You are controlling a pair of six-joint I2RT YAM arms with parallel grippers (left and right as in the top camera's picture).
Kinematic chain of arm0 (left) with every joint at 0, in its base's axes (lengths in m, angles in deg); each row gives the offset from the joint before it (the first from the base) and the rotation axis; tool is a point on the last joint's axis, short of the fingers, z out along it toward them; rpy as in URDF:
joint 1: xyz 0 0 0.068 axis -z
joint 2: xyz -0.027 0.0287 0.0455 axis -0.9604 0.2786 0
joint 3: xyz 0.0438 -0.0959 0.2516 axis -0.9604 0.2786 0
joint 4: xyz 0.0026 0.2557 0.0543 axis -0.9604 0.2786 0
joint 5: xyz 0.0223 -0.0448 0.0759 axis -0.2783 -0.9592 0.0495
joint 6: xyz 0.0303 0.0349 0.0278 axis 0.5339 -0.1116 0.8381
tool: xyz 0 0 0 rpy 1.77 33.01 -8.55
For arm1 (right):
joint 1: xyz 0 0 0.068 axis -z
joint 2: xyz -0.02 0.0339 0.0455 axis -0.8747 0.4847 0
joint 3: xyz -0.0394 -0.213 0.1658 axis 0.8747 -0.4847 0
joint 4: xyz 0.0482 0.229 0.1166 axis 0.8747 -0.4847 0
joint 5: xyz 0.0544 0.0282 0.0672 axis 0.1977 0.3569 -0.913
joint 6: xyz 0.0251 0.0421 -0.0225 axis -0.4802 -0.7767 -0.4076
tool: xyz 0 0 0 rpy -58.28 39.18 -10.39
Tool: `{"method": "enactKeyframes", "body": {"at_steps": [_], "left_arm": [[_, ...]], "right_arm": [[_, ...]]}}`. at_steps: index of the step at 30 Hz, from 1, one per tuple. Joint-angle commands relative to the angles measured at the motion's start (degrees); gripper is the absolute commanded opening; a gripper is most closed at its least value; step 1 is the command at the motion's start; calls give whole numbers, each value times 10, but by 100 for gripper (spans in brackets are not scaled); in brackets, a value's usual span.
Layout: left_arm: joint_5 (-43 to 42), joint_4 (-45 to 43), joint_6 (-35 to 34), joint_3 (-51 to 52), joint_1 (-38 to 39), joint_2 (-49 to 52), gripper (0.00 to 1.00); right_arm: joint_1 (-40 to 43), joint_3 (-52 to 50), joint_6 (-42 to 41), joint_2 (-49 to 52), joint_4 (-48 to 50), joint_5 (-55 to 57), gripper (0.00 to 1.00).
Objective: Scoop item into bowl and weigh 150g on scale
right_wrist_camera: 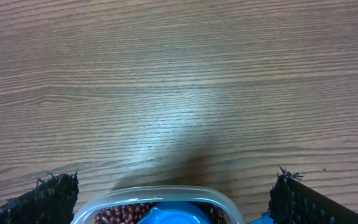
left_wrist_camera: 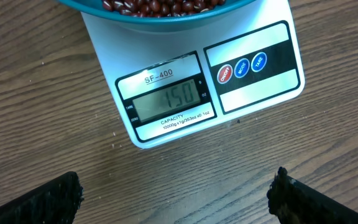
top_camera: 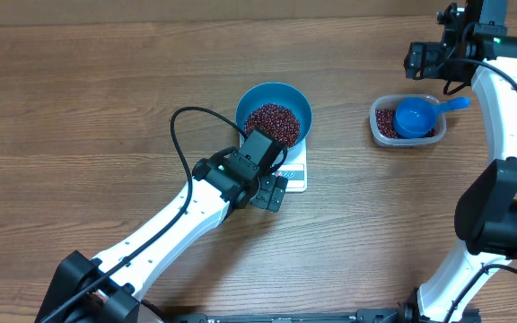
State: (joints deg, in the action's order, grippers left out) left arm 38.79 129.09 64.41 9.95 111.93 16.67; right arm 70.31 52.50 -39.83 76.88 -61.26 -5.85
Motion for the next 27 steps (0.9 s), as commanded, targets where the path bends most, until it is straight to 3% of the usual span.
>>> {"method": "enactKeyframes", "body": {"at_steps": [1, 27], "left_arm": [[6, -3, -3, 4, -2, 5, 100], [42, -4, -47, 4, -3, 5, 99]], "right_arm": [[1, -1, -2, 1, 0, -6, 100], [1, -1, -2, 1, -5, -42, 100]]}}
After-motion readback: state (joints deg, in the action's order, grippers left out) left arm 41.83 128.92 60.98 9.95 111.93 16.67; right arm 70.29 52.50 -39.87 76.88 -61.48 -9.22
